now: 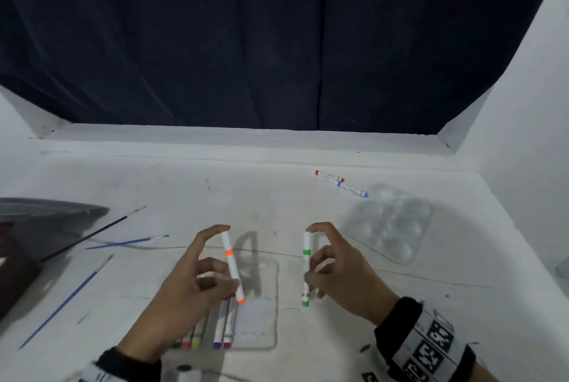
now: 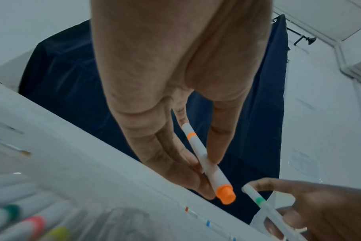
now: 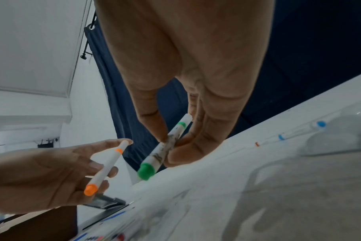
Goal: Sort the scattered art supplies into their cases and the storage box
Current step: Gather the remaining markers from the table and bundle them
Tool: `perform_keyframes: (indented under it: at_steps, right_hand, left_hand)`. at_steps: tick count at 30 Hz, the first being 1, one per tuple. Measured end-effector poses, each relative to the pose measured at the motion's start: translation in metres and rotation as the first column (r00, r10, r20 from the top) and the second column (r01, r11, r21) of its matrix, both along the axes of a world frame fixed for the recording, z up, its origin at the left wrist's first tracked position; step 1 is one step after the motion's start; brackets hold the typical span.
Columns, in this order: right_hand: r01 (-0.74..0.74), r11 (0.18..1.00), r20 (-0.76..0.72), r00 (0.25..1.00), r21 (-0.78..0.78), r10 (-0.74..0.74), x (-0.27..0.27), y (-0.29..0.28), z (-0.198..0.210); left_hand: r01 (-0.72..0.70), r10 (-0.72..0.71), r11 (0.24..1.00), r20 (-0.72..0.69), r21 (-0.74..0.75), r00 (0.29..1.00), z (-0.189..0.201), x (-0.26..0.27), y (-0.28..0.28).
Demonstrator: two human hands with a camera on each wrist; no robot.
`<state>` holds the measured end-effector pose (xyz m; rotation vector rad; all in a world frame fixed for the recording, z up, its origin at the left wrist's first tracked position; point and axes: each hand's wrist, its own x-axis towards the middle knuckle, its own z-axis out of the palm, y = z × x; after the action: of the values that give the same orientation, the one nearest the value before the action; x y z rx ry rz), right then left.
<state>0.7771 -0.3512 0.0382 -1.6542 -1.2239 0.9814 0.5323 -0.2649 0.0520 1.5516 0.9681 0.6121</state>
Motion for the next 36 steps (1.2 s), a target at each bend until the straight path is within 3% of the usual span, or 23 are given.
perform_keyframes:
  at_steps: [5,13,18,24,27,31,36]
  right_hand:
    - [-0.045,0.999,0.004,0.999,-0.018,0.045,-0.044,0.005,-0.013]
    - [-0.041,0.996,0.03,0.999,-0.077,0.044,-0.072,0.01,-0.03]
    - [-0.113,0.977,0.002,0.993,-0.179,0.115,-0.077,0.022,-0.03]
    - [-0.177,0.95,0.119,0.97,-0.256,0.213,-0.077,0.033,-0.024]
    - [-0.195,0.946,0.29,0.919,-0.258,0.268,-0.075,0.036,-0.021]
    - [-0.237,0.945,0.53,0.784,-0.227,0.323,-0.075,0.036,-0.019]
    - [-0.273,0.925,0.645,0.663,-0.263,0.379,-0.081,0.033,-0.026]
  left_hand:
    - [0.135,-0.124,0.989,-0.151,0.063,0.981,-0.021,-0.021,0.011]
    - [0.376,-0.29,0.915,-0.405,0.149,0.867,-0.039,-0.019,0.014]
    - [0.43,-0.287,0.88,-0.495,0.201,0.82,-0.04,-0.01,0.014]
    - [0.532,-0.226,0.815,-0.718,0.231,0.658,-0.037,-0.007,0.02]
    - [0.547,-0.192,0.799,-0.755,0.25,0.626,-0.034,-0.006,0.023]
    - [0.616,-0.17,0.737,-0.807,0.276,0.565,-0.034,-0.005,0.029]
    - [0.677,-0.139,0.679,-0.856,0.284,0.498,-0.036,-0.003,0.032]
